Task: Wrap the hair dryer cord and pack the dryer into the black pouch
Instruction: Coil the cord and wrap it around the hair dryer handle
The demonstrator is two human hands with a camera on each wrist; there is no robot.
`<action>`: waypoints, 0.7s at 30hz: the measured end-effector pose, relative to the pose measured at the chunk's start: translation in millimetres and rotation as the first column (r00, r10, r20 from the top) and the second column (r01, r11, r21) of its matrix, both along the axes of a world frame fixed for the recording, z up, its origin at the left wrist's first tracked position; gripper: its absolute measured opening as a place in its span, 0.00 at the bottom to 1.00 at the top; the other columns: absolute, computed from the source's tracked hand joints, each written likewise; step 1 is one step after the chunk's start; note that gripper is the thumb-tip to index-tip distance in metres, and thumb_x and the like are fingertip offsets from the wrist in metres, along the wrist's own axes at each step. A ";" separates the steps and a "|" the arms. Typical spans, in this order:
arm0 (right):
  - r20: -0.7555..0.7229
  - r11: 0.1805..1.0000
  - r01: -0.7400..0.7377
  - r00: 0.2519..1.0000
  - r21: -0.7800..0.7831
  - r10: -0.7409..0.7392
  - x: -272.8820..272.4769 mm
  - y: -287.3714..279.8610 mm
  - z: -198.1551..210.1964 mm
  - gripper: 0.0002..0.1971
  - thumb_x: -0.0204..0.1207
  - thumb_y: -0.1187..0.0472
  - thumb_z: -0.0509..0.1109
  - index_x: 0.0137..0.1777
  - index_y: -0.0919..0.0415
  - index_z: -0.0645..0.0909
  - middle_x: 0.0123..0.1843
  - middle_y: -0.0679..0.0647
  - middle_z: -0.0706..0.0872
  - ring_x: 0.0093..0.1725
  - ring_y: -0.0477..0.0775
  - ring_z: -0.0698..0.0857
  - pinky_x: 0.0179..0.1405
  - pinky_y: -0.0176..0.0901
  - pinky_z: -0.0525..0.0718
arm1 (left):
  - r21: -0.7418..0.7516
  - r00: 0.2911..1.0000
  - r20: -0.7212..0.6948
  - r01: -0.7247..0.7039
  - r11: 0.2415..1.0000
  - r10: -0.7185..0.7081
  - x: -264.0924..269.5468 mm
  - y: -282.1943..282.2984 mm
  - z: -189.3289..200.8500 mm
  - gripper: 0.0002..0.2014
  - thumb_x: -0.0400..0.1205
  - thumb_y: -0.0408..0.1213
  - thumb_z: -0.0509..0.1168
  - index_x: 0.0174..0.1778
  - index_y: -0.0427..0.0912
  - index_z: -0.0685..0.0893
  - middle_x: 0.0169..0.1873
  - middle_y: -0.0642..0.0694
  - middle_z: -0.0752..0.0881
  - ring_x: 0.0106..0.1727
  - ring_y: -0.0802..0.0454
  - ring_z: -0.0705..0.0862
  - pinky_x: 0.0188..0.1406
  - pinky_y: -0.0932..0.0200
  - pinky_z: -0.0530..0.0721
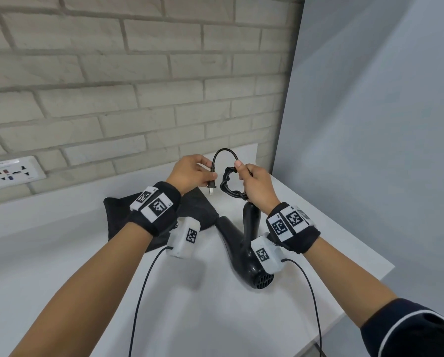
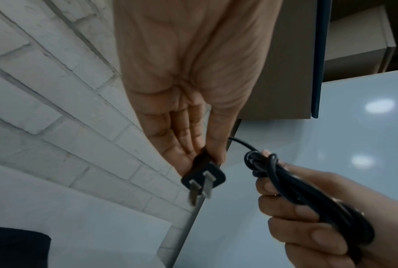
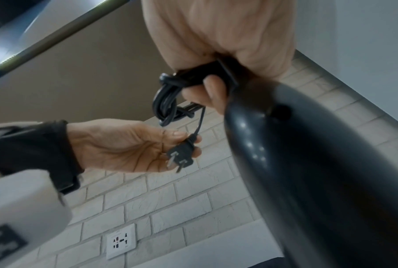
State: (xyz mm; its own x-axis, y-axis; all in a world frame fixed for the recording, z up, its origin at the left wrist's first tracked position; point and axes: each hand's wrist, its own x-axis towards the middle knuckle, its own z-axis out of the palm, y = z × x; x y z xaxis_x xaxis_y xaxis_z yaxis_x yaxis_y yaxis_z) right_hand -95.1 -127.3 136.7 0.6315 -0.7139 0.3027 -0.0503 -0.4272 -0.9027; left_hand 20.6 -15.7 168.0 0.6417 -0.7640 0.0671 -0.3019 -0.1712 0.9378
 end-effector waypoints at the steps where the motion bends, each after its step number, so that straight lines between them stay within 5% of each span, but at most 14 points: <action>1: 0.009 1.000 0.002 1.000 -0.011 -0.001 0.0 1.2 -0.3 0.22 0.81 0.49 0.60 0.26 0.57 0.68 0.21 0.48 0.68 0.23 0.49 0.70 0.26 0.40 0.68 | -0.022 0.999 -0.040 -0.009 1.000 0.008 -2.0 -2.8 1.1 0.08 0.75 0.26 0.70 0.47 0.36 0.78 0.32 0.42 0.84 0.21 0.62 0.85 0.32 0.68 0.87; 5: 0.028 0.996 0.031 0.999 -0.087 -0.029 0.4 5.5 -1.2 0.21 0.82 0.51 0.59 0.31 0.64 0.71 0.24 0.50 0.70 0.27 0.48 0.70 0.26 0.29 0.69 | -0.099 0.960 -0.281 -0.020 0.995 -0.009 -13.7 -11.1 1.9 0.06 0.80 0.28 0.65 0.39 0.40 0.77 0.34 0.44 0.83 0.19 0.63 0.84 0.21 0.71 0.82; 8: 0.051 0.995 0.053 0.997 -0.080 -0.049 -0.1 7.8 -1.2 0.21 0.83 0.51 0.58 0.32 0.65 0.71 0.26 0.52 0.72 0.29 0.49 0.71 0.32 0.37 0.71 | -0.160 0.905 -0.421 -0.013 0.987 -0.057 -18.7 -15.1 -2.0 0.05 0.82 0.27 0.61 0.42 0.40 0.76 0.36 0.45 0.83 0.23 0.61 0.85 0.23 0.68 0.83; 12: 0.076 0.996 0.056 0.996 -0.075 -0.050 -1.1 10.6 -2.1 0.22 0.83 0.51 0.58 0.27 0.58 0.66 0.24 0.49 0.71 0.26 0.45 0.71 0.29 0.33 0.70 | -0.185 0.842 -0.525 0.032 0.982 -0.126 -22.4 -16.7 -2.3 0.06 0.83 0.27 0.57 0.48 0.38 0.77 0.34 0.45 0.84 0.29 0.57 0.85 0.28 0.66 0.87; 17: 0.084 0.994 0.064 0.995 -0.091 -0.056 0.6 9.4 -4.2 0.22 0.83 0.51 0.58 0.28 0.60 0.67 0.25 0.50 0.70 0.27 0.46 0.70 0.29 0.31 0.70 | -0.172 0.758 -0.637 0.034 0.984 -0.137 -26.9 -13.7 -3.7 0.09 0.85 0.30 0.54 0.44 0.38 0.79 0.33 0.44 0.84 0.23 0.58 0.85 0.26 0.68 0.86; 21: 0.087 0.999 -0.002 0.996 -0.038 0.005 1.5 9.1 -4.7 0.20 0.83 0.50 0.58 0.35 0.65 0.73 0.26 0.52 0.71 0.29 0.50 0.72 0.32 0.39 0.73 | -0.117 0.717 -0.686 0.057 0.992 -0.122 -21.7 -6.9 -5.0 0.09 0.84 0.35 0.58 0.43 0.40 0.82 0.25 0.48 0.89 0.25 0.57 0.87 0.31 0.66 0.88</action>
